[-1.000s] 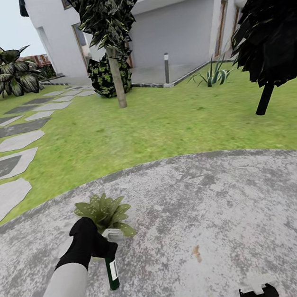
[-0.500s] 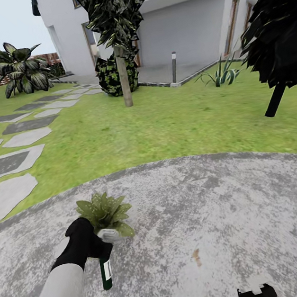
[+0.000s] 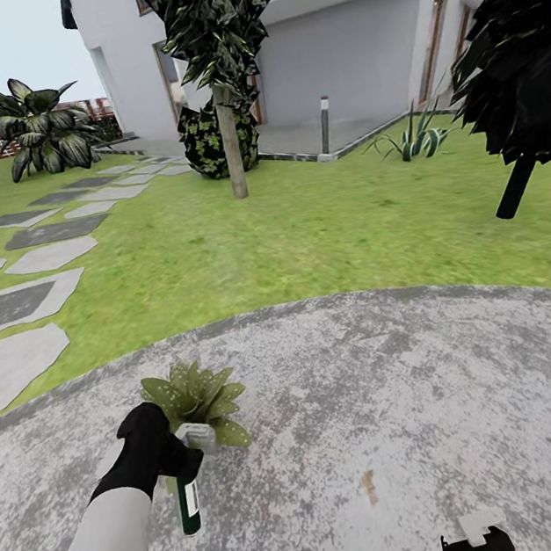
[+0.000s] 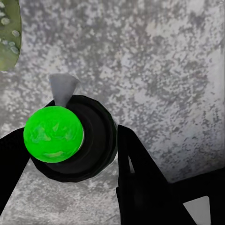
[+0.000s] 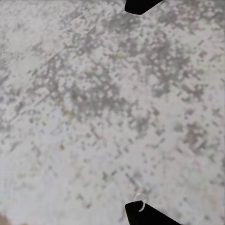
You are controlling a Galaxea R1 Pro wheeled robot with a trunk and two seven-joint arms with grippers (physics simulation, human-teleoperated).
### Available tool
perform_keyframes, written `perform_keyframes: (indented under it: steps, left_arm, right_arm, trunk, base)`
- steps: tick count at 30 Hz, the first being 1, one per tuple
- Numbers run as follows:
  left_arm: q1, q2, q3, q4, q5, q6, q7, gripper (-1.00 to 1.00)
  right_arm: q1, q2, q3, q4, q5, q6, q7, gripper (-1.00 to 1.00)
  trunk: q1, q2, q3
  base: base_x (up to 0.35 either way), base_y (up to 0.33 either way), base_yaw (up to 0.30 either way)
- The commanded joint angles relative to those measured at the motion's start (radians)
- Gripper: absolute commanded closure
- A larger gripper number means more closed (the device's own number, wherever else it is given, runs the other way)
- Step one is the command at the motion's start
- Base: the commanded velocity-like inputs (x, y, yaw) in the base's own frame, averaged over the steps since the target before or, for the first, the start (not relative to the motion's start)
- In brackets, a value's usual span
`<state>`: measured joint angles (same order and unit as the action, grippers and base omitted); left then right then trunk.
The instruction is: Pick up the pesticide atomizer in the garden and spray insectifuge to fully cover both potted plants in the garden.
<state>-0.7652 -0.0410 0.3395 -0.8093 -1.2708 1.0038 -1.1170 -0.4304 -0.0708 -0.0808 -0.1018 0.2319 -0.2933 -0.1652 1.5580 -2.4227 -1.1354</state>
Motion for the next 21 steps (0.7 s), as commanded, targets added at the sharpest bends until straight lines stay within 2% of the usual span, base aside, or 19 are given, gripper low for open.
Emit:
perform_keyframes:
  steps: [1, 6, 13, 15, 17, 18, 19, 21]
  left_arm:
    - [-0.005, 0.000, 0.003, -0.002, -0.010, 0.005, -0.010, 1.00]
    - [-0.048, 0.008, 0.002, -0.002, -0.012, 0.006, -0.009, 1.00]
    - [-0.039, 0.002, 0.004, 0.015, -0.008, 0.008, -0.033, 1.00]
    - [-0.046, 0.005, 0.000, 0.019, -0.010, 0.008, -0.089, 1.00]
    - [-0.055, 0.019, -0.007, 0.040, -0.022, 0.004, -0.211, 1.00]
    - [-0.063, 0.031, -0.012, 0.046, -0.040, 0.002, -0.263, 1.00]
    - [-0.086, 0.046, -0.028, 0.052, -0.091, 0.002, -0.331, 1.00]
    - [-0.130, 0.058, -0.046, 0.056, -0.193, 0.005, -0.402, 1.00]
  right_arm:
    - [-0.001, 0.000, -0.008, 0.001, 0.010, -0.003, -0.002, -1.00]
    - [-0.001, 0.000, -0.008, 0.001, 0.010, -0.003, -0.002, -1.00]
    - [-0.001, 0.000, -0.008, 0.001, 0.010, -0.003, -0.002, -1.00]
    - [-0.001, 0.000, -0.008, 0.001, 0.010, -0.003, -0.002, -1.00]
    - [-0.001, 0.000, -0.008, 0.001, 0.010, -0.003, -0.002, -1.00]
    - [-0.001, 0.000, -0.008, 0.001, 0.010, -0.003, -0.002, -1.00]
    - [-0.001, 0.000, -0.008, 0.001, 0.010, -0.003, -0.002, -1.00]
    - [-0.001, 0.000, -0.008, 0.002, 0.010, -0.003, -0.002, -1.00]
  trunk:
    - [0.000, 0.000, -0.001]
    - [0.000, 0.000, -0.001]
    - [0.000, 0.000, -0.001]
    - [0.000, 0.000, -0.001]
    - [0.000, 0.000, -0.001]
    - [0.000, 0.000, -0.001]
    - [0.000, 0.000, -0.001]
    - [0.000, 0.000, -0.001]
  base:
    - [0.021, 0.000, 0.000]
    - [0.005, 0.000, 0.000]
    - [0.000, 0.000, 0.000]
    - [0.000, 0.000, 0.000]
    - [0.000, 0.000, 0.000]
    - [0.000, 0.000, 0.000]
    - [0.000, 0.000, 0.000]
    - [0.000, 0.000, 0.000]
